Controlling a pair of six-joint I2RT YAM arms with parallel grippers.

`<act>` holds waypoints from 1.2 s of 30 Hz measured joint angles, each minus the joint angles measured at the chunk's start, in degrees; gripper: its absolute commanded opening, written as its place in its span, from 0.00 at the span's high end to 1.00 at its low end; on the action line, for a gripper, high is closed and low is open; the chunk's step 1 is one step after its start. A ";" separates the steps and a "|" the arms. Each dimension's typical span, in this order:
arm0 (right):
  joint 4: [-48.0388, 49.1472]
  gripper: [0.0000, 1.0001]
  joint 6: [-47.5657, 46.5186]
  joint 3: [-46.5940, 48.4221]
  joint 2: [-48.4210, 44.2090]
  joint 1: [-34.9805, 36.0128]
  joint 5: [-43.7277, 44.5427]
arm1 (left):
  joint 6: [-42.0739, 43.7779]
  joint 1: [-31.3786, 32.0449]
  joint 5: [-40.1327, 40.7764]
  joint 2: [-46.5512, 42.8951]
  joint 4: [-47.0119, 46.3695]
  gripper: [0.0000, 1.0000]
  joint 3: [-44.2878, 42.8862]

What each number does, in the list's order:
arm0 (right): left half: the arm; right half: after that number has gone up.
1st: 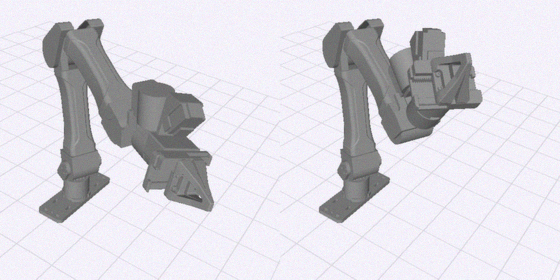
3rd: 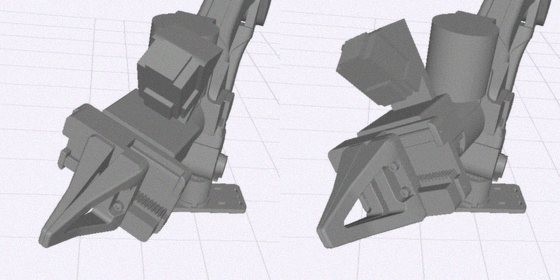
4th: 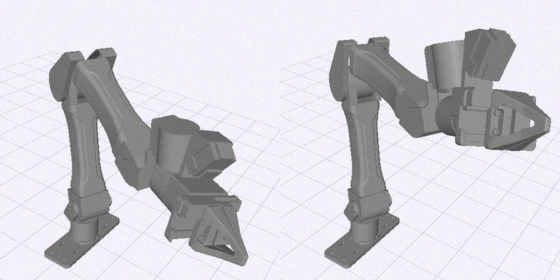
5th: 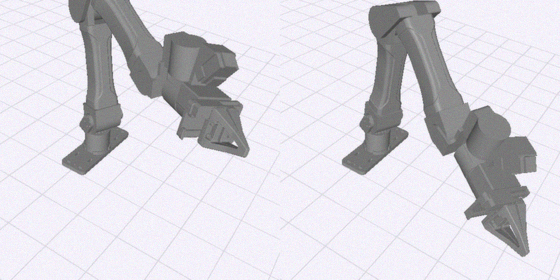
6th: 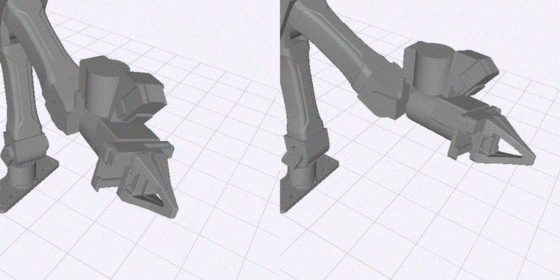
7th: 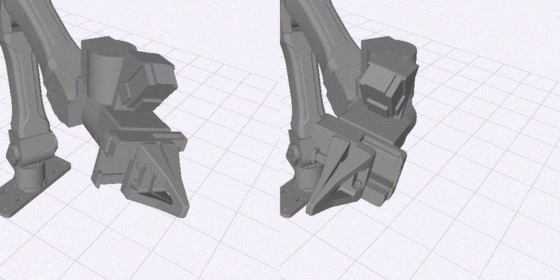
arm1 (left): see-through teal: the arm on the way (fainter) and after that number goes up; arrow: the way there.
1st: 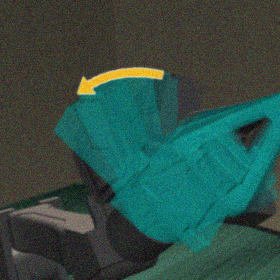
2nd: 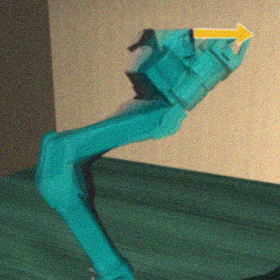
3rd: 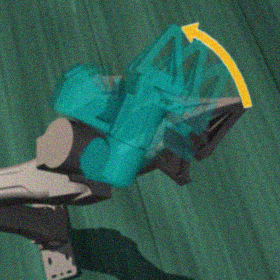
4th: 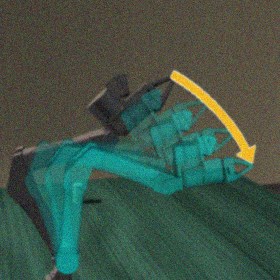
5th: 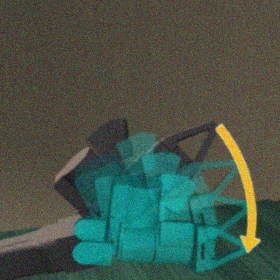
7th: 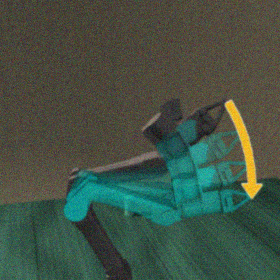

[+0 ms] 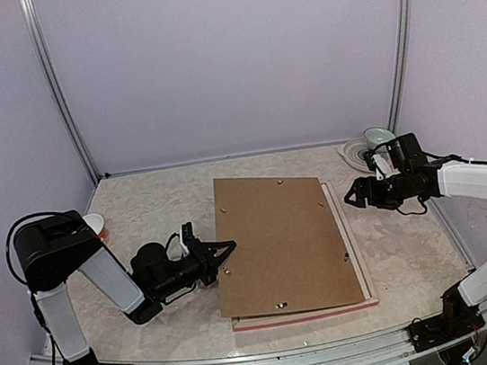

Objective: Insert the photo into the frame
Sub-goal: Place the backboard on the frame body.

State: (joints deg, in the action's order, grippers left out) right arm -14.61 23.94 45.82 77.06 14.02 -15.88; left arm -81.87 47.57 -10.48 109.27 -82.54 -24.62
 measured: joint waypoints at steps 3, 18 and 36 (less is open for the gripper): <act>0.68 0.15 0.11 -0.17 0.22 -0.28 -0.57 | 0.13 -0.13 0.20 0.59 1.20 1.00 -0.68; 2.60 0.15 0.79 -1.64 2.03 -0.35 -2.82 | 1.42 -1.29 0.24 3.98 3.15 1.00 -3.34; 5.70 0.16 1.81 -2.58 6.14 -0.35 -6.12 | 2.73 -1.90 -1.55 5.27 6.36 1.00 -6.95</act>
State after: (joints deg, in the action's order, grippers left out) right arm -8.91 25.76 43.24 83.20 13.67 -22.00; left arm -79.13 45.67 -12.03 114.54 -76.18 -31.57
